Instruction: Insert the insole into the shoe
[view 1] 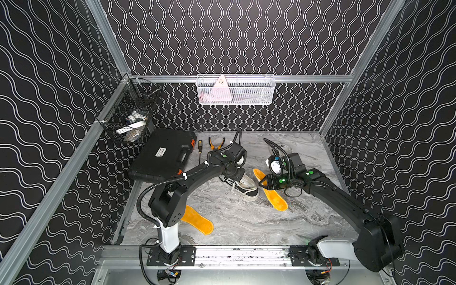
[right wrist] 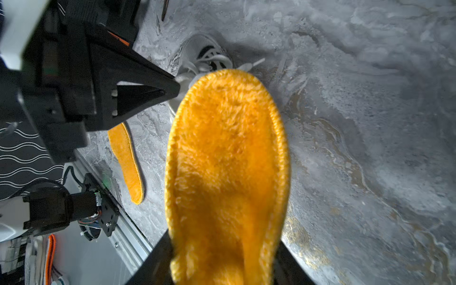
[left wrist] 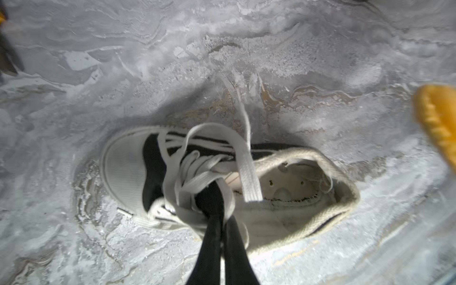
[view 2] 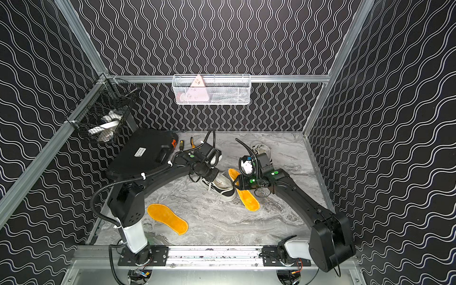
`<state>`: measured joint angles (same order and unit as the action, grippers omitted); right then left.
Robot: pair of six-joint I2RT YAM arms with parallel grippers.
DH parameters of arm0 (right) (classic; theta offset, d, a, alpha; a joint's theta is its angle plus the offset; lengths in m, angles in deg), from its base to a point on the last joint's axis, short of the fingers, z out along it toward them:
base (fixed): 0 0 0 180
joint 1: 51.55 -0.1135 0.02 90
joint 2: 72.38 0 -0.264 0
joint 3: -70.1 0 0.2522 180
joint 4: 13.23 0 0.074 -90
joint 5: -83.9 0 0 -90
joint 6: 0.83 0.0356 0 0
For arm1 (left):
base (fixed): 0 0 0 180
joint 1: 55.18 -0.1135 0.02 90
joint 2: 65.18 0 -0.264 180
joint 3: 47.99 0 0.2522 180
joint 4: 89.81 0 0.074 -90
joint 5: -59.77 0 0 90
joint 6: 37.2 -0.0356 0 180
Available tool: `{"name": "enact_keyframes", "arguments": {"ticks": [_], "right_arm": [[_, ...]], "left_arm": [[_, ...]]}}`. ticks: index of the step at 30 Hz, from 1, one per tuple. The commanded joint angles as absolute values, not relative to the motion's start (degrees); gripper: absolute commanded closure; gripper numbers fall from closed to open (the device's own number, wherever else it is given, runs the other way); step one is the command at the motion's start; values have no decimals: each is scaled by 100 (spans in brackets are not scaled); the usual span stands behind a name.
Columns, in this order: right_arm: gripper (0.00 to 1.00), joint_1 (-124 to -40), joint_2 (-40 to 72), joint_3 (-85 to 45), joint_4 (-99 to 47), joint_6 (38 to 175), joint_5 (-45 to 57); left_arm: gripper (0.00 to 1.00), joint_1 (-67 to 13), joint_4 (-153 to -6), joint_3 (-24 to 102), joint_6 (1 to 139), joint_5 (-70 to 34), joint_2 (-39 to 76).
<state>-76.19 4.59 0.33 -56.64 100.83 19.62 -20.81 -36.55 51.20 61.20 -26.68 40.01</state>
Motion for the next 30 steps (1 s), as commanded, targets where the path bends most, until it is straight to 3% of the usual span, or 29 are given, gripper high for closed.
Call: {"name": "enact_keyframes", "arguments": {"ticks": [1,7,14,21,30], "right_arm": [[51,-7817,654,-177,-5929,10035,2323],[51,-8365,1227,-616,-6688,10070,2067],[50,-8358,1933,-1648,-8039,9878,1982],[51,-8319,1894,-1624,-8392,10078,1694],[50,-8310,1484,-1112,-8243,10144,2030]], "left_arm": [[100,-2193,-3785,5117,5900,-1800,3937],[100,-2387,-3624,5171,5578,-812,4031],[100,-2440,-3594,5315,5280,122,3977],[100,-2443,-3724,5179,5446,98,4056],[100,-2473,-3941,5021,5459,-162,4064]]}}
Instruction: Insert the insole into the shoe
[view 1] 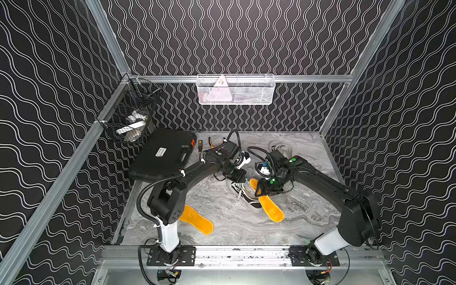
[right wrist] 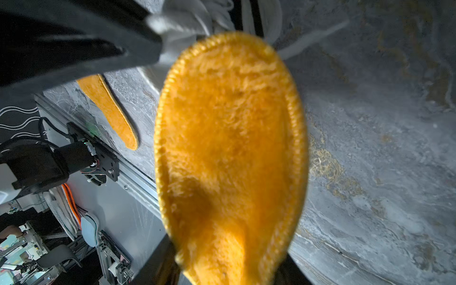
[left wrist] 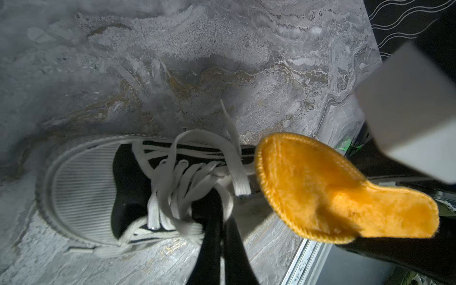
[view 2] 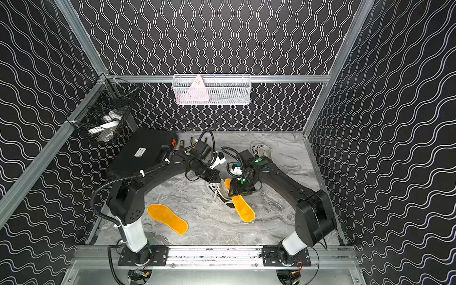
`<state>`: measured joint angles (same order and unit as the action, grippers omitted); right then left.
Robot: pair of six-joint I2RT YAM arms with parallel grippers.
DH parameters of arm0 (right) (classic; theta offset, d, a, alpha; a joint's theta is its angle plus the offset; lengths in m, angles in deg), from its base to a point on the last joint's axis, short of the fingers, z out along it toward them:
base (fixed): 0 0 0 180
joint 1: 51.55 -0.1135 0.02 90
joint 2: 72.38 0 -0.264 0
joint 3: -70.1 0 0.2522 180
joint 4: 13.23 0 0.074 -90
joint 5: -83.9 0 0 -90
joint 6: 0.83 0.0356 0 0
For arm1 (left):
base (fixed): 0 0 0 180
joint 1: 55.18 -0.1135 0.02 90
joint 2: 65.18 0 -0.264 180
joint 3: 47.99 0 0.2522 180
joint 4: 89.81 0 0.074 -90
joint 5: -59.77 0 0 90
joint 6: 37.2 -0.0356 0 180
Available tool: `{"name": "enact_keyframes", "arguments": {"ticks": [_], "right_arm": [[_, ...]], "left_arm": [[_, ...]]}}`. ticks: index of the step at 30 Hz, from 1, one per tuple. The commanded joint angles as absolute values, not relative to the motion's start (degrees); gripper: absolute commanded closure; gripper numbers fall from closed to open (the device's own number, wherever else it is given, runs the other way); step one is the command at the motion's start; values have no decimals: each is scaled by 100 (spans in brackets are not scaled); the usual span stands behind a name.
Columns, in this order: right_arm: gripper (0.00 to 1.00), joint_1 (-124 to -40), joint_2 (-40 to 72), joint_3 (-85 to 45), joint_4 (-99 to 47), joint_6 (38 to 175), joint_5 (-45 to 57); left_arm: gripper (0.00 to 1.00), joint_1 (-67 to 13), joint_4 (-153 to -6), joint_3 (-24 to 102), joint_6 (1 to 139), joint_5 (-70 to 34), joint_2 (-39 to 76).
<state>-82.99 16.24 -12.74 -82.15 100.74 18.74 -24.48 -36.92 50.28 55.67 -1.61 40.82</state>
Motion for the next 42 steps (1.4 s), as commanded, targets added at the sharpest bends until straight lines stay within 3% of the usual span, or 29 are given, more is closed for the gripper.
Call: {"name": "enact_keyframes", "arguments": {"ticks": [1,17,30,42], "right_arm": [[50,-8310,1435,-1008,-8167,10205,2113],[49,-8305,1850,-609,-7543,10783,2941],[47,-8169,2695,-1473,-7955,10632,2148],[36,-8193,2851,-1635,-7009,10728,1961]], "left_arm": [[100,-2476,-4016,4987,5482,-121,4049],[100,-2431,-5028,4128,5453,86,3525],[100,-2285,-4767,4102,4798,500,3423],[100,-2440,-5324,3754,5388,507,3459]]}}
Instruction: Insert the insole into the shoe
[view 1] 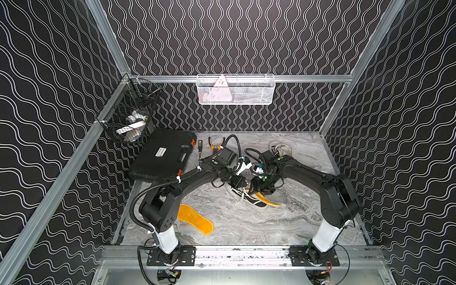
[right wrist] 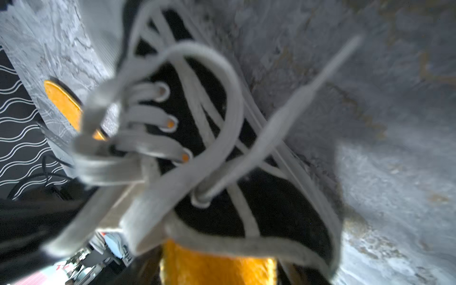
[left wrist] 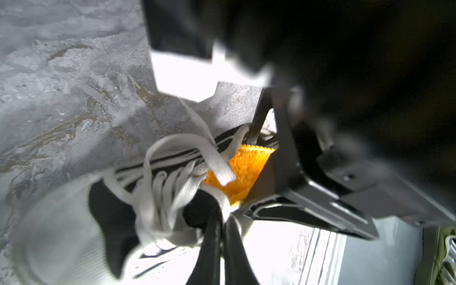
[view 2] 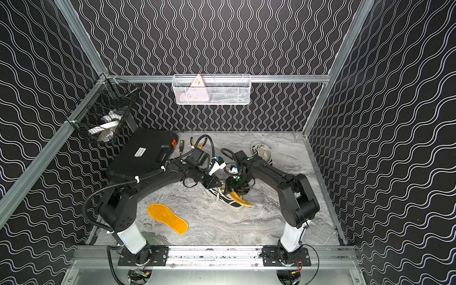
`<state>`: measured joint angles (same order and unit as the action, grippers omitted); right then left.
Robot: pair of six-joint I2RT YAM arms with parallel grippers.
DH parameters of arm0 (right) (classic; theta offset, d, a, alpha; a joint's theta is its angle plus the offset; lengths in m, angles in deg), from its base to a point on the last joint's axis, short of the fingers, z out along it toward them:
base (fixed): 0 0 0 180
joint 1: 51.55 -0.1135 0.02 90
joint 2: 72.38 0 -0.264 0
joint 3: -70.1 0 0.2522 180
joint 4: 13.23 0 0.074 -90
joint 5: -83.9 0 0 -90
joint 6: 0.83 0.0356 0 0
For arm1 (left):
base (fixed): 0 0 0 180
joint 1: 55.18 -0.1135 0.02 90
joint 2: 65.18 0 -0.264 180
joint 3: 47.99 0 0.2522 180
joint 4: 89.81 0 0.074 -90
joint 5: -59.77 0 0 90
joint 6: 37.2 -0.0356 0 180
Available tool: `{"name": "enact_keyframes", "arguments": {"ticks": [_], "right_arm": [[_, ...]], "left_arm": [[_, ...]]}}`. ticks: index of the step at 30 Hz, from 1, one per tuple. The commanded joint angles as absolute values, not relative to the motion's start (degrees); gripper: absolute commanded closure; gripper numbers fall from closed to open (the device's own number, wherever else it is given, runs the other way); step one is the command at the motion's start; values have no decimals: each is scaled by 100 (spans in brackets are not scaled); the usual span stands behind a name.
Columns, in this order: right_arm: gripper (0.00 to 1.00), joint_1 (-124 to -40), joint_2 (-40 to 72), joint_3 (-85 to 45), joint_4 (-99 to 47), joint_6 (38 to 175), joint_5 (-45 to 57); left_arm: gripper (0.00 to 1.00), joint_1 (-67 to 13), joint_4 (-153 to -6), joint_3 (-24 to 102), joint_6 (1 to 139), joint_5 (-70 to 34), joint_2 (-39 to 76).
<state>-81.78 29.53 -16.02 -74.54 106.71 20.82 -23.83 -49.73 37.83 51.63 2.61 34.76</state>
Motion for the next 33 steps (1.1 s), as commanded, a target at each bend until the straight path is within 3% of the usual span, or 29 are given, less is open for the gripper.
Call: {"name": "enact_keyframes", "arguments": {"ticks": [1,10,15,22,25,33], "right_arm": [[35,-8203,2819,-1639,-6992,10722,1995],[30,-8401,2894,-1344,-6573,10704,2213],[19,-8248,2512,-1467,-6923,10727,1929],[15,-8060,2030,-1422,-7550,10792,1951],[15,-7953,1809,-1291,-7677,11029,1790],[31,-7795,1420,-752,-7701,11988,2164]], "left_arm": [[100,-2452,-5368,3746,5454,482,3466],[100,-2463,-5567,3768,5598,667,3581],[100,-2484,-5518,3708,5615,501,3595],[100,-2534,-5496,3679,5621,414,3517],[100,-2544,-5472,3726,5619,349,3528],[100,-2539,-5412,3793,5581,236,3570]]}}
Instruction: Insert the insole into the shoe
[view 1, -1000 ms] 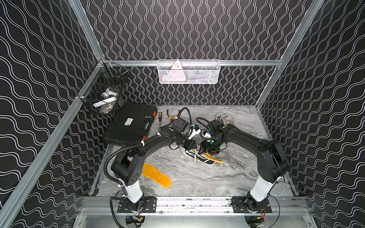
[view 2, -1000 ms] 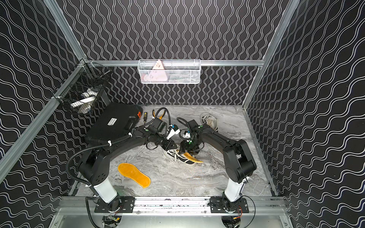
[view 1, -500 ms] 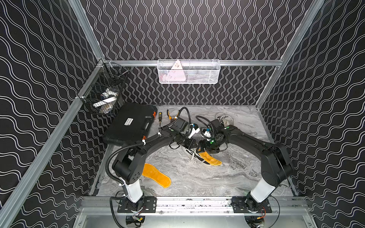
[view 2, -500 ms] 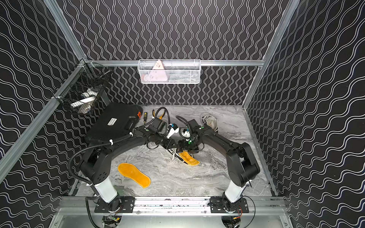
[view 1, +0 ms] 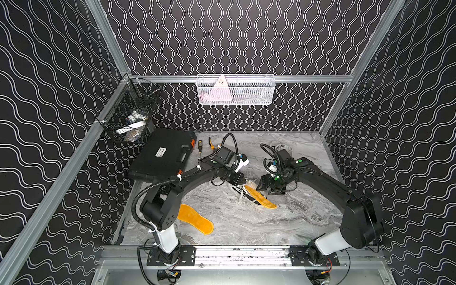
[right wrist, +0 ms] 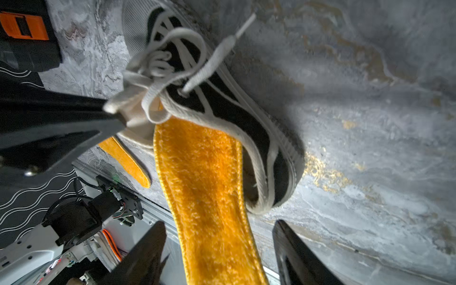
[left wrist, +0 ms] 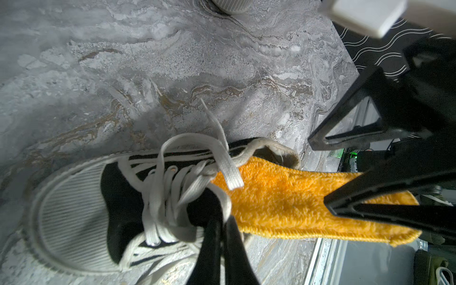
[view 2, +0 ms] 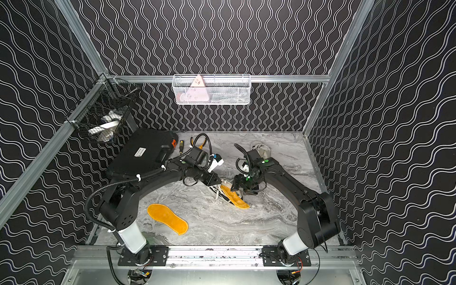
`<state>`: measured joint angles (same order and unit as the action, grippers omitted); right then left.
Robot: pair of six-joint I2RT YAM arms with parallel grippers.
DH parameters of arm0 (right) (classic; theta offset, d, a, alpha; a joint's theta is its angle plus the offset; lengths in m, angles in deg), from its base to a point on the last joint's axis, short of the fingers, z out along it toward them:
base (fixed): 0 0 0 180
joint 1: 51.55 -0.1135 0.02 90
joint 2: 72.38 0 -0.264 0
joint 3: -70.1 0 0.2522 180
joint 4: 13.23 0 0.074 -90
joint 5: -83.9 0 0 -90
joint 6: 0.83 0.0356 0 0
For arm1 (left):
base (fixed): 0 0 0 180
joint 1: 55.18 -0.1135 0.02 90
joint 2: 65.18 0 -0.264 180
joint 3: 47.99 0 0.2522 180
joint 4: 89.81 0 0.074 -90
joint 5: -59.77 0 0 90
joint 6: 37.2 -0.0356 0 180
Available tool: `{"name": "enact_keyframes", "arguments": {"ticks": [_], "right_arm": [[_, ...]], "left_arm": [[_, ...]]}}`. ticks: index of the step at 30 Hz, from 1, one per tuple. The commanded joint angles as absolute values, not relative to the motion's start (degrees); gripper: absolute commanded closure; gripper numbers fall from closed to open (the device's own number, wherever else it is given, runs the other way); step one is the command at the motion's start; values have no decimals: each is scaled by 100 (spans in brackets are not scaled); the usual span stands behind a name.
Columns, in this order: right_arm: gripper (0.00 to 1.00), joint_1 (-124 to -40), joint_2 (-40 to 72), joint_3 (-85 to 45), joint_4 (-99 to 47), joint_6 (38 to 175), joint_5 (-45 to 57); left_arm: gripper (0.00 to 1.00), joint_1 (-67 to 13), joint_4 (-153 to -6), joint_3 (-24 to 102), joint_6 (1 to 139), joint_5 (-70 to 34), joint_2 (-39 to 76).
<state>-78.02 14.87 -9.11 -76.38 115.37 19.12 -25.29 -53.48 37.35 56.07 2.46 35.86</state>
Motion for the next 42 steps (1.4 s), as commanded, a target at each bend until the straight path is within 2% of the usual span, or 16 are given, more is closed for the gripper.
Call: {"name": "enact_keyframes", "arguments": {"ticks": [1,10,15,26,33,37,42], "right_arm": [[32,-7799,1420,-676,-7687,12069,2261],[33,-7794,1482,-144,-7174,12584,2681],[55,-7797,1573,35,-6553,13031,3158],[89,-7633,1648,-408,-6985,12674,2899],[92,-7680,1760,-1047,-7864,11801,2206],[100,-7730,1640,-1221,-8207,11290,1822],[96,-8129,1514,-1174,-7939,10664,1171]], "left_arm": [[100,-2538,-5417,3794,5590,233,3562],[100,-2365,-5303,3842,5508,-11,3463],[100,-2332,-5346,3783,5544,-75,3390],[100,-2301,-5163,3803,5363,-200,3287],[100,-2301,-5094,3856,5273,-301,3356],[100,-2312,-5048,3899,5218,-317,3414],[100,-2299,-5008,4008,5172,23,3490]]}}
